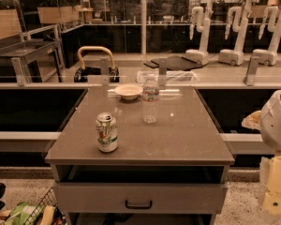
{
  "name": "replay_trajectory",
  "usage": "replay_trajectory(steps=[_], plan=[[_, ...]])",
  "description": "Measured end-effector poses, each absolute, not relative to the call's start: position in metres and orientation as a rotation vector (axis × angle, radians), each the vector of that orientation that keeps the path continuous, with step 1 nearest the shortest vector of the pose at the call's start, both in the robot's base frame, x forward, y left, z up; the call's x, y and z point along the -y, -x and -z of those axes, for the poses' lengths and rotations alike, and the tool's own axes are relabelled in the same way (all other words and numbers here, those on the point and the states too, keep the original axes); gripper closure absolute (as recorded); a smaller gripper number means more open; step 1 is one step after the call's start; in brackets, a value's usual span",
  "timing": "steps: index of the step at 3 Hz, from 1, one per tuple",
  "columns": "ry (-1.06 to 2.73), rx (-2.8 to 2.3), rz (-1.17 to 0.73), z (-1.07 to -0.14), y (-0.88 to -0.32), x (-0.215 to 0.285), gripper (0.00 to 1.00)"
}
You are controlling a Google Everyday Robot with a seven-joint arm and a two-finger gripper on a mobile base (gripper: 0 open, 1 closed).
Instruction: Place water bottle into middle drawer
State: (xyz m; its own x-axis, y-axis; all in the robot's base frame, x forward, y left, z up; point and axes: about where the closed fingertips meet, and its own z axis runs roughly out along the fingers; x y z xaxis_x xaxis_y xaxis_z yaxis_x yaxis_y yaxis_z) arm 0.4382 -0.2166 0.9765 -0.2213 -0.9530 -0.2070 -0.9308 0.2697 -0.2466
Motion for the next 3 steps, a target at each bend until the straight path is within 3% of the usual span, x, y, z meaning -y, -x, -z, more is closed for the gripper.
replay_trajectory(steps=[2,3], plan=[[1.643,-2.177,0.073,-0.972,-0.466,0.224,0.0],[1.506,-2.053,-0.004,-0.968,-0.538,0.233,0.0]])
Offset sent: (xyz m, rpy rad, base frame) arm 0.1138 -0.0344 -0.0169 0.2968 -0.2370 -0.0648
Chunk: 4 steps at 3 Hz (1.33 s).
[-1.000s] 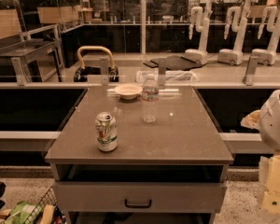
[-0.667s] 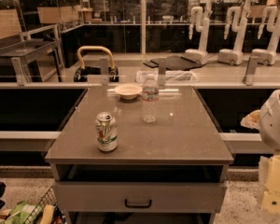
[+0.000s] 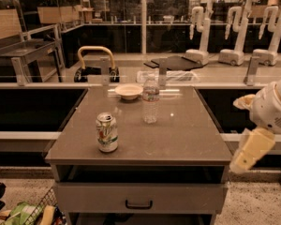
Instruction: Place water bottle into middle drawer
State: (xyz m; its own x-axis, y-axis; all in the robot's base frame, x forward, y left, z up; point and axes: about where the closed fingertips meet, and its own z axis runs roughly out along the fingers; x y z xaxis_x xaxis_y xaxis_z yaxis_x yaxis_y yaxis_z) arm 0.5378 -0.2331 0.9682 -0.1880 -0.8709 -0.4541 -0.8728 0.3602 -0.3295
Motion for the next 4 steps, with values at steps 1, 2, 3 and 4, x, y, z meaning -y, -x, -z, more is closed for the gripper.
replay_trajectory(steps=[1,2,3,4], plan=[[1.38,-1.917,-0.068,-0.975,-0.602,0.236,0.0],[1.256,-1.782,-0.119,-0.977,-0.651,0.234,0.0],[1.15,-1.666,-0.173,-0.971,-0.69,0.223,0.0],[1.15,-1.666,-0.173,-0.971,-0.69,0.223,0.0]])
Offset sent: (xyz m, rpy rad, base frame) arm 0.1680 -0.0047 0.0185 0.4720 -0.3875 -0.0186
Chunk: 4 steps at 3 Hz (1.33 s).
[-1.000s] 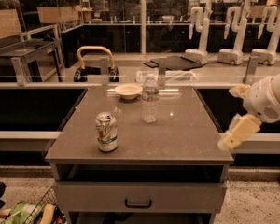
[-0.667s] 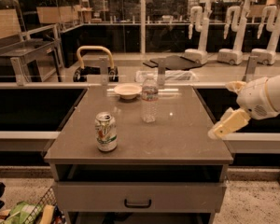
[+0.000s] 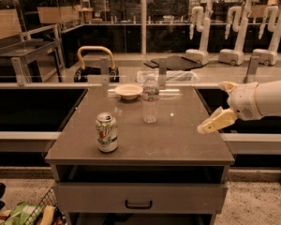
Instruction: Place water bottle into middle drawer
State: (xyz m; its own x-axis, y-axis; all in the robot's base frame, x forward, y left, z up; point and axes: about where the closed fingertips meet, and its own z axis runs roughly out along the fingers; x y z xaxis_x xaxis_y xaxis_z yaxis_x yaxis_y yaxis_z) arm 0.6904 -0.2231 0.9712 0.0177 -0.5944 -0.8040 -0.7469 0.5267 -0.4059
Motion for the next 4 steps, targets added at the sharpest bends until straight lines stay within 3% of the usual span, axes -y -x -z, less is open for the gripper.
replay_trajectory(steps=[1,3,4], plan=[[1.107,-1.622,-0.227,-0.973,-0.723,0.211,0.0],[1.004,-1.527,-0.474,-0.939,-0.829,0.137,0.0],[0.93,-1.472,-0.501,-0.959,-0.852,0.125,0.0]])
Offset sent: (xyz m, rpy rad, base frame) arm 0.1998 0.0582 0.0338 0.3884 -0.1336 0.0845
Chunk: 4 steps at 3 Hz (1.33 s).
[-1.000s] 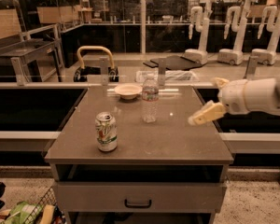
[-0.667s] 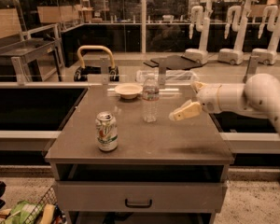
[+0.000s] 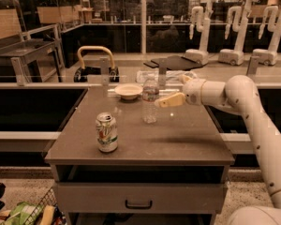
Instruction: Place water bottle into middle drawer
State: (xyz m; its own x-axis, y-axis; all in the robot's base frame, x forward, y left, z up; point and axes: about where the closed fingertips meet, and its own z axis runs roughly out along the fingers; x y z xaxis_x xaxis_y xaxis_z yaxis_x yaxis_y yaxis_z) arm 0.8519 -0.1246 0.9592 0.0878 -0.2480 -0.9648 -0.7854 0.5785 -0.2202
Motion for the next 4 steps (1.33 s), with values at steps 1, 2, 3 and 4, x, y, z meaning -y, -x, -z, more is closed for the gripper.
replay_trajectory(steps=[1,2,3,4], plan=[[0.856,-1.454,-0.528,-0.968,-0.87,0.118,0.0],[0.8,-1.468,-0.571,-0.964,-0.885,0.109,0.0],[0.76,-1.489,-0.615,-0.952,-0.894,0.1,0.0],[0.744,-1.488,-0.649,-0.941,-0.901,0.087,0.14]])
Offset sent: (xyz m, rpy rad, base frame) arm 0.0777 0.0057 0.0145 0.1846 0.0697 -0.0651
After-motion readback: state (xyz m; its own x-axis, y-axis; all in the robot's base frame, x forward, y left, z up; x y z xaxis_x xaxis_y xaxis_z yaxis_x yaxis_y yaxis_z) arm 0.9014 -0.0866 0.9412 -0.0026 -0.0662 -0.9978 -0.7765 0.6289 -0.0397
